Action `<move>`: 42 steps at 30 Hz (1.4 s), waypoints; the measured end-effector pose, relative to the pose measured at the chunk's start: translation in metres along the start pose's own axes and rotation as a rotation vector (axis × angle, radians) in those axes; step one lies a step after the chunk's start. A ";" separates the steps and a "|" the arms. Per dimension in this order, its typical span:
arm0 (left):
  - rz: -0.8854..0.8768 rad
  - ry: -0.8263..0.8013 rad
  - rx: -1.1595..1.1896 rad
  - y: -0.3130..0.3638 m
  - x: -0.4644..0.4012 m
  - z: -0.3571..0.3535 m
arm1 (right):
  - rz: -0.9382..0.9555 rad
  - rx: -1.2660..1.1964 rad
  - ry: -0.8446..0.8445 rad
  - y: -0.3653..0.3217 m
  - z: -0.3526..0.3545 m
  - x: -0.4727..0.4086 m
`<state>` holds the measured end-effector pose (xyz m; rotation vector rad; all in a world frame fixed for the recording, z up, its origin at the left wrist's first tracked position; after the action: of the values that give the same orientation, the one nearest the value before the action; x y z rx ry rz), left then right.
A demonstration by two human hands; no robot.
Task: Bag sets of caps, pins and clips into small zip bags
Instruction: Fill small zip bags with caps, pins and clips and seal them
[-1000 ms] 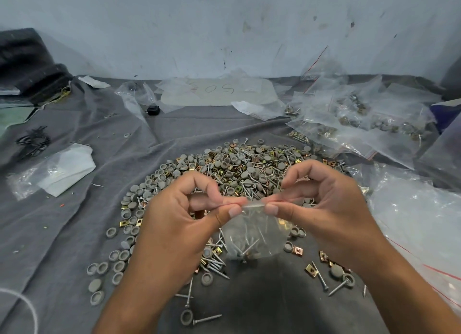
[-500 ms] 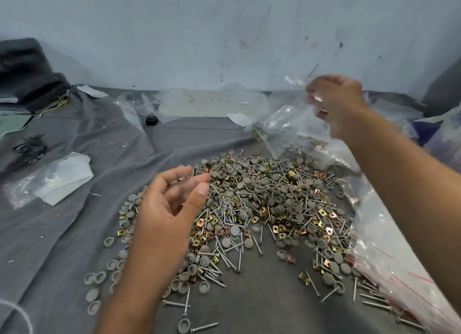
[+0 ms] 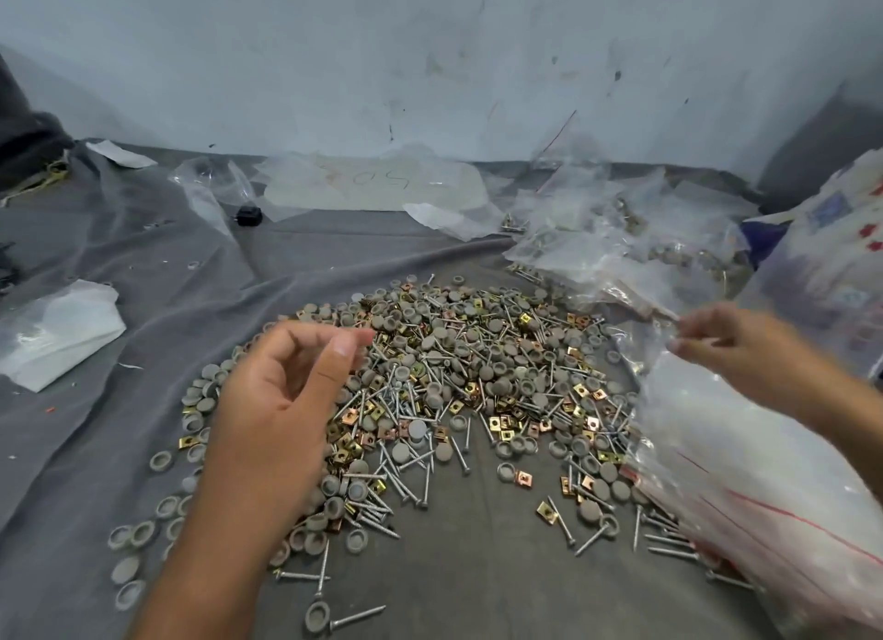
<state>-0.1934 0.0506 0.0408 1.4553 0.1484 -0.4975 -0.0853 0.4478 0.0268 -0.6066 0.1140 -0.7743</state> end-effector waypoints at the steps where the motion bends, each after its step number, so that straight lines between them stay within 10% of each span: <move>1: -0.005 -0.005 -0.012 0.001 0.000 -0.001 | 0.010 0.168 -0.011 0.021 -0.003 0.023; 4: -0.012 -0.019 -0.009 0.002 0.001 -0.005 | -0.056 0.384 0.082 0.077 -0.017 0.070; 12: -0.036 -0.095 -0.055 0.000 0.007 -0.016 | 0.071 -0.002 0.256 0.042 0.012 0.082; 21: 0.038 -0.468 0.027 -0.001 0.022 -0.071 | 0.236 -0.863 -0.165 -0.112 -0.047 0.099; 42: 0.172 -0.235 0.111 -0.029 0.015 -0.056 | -0.031 -1.295 -0.431 -0.130 -0.127 0.096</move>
<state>-0.1807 0.1010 0.0017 1.4905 -0.1928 -0.5379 -0.1368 0.2496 0.0060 -1.9884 0.2053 -0.5046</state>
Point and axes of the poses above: each hand's wrist, its own x-axis away from the middle knuckle, its own z-axis out of the back of the hand, y = z × x, the point moved 6 cm from there along -x, towards the middle knuckle, and after that the axes turned 9 degrees about -z, right-handed, at the moved point
